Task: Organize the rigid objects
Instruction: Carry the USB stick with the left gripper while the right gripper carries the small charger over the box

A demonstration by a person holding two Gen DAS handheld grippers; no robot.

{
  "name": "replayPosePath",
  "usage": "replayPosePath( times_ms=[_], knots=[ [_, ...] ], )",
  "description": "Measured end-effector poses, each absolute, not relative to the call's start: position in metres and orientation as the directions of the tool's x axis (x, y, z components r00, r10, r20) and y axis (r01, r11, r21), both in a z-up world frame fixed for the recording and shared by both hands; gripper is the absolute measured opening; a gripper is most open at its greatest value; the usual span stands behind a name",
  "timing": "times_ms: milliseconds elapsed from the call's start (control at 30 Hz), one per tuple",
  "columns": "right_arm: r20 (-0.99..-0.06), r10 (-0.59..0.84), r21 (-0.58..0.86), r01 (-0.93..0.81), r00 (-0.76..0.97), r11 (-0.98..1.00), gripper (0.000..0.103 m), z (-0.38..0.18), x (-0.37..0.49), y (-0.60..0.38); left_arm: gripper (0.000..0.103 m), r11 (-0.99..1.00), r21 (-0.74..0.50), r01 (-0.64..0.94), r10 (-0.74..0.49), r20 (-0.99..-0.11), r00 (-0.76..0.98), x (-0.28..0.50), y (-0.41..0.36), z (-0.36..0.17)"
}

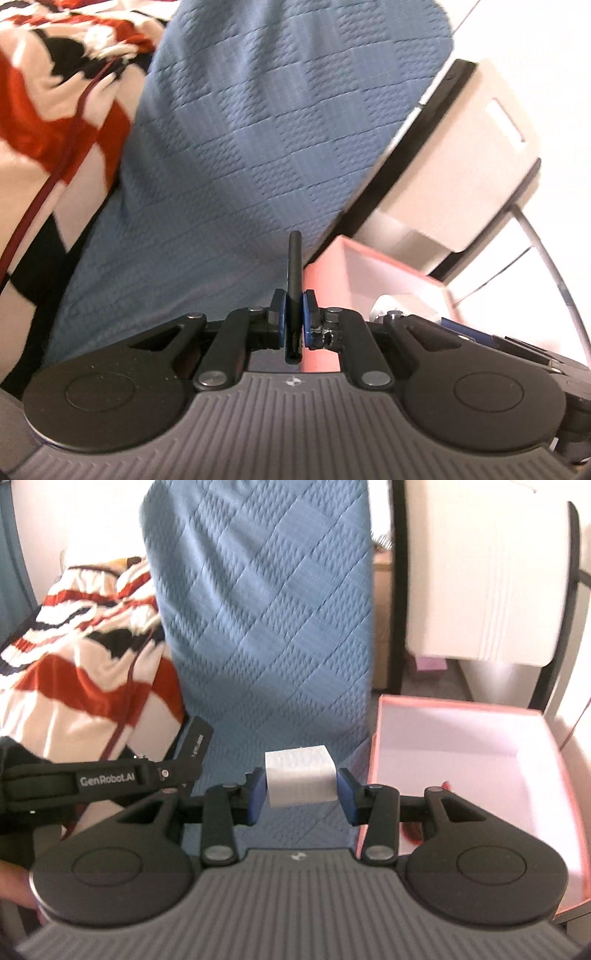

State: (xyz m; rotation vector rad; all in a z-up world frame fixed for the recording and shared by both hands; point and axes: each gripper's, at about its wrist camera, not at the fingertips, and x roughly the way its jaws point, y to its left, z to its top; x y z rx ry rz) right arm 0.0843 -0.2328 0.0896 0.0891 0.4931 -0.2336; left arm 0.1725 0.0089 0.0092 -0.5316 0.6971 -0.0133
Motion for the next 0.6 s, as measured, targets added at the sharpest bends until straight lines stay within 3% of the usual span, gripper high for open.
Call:
replayPosePath(
  times_ms=[367, 600],
  knots=[
    [-0.403, -0.263, 0.055, 0.310, 0.877, 0.949, 0.045, 0.125, 0.041, -0.286, 0.011, 0.889, -0.454, -0.053, -0.244, -0.570, 0.785, 0.196, -0.064, 0.058],
    [-0.451, -0.291, 0.073, 0.359, 0.844, 0.930, 0.045, 0.109, 0.027, -0.338, 0.011, 0.891, -0.454, -0.006, -0.295, -0.588, 0.753, 0.222, -0.124, 0.052]
  ],
)
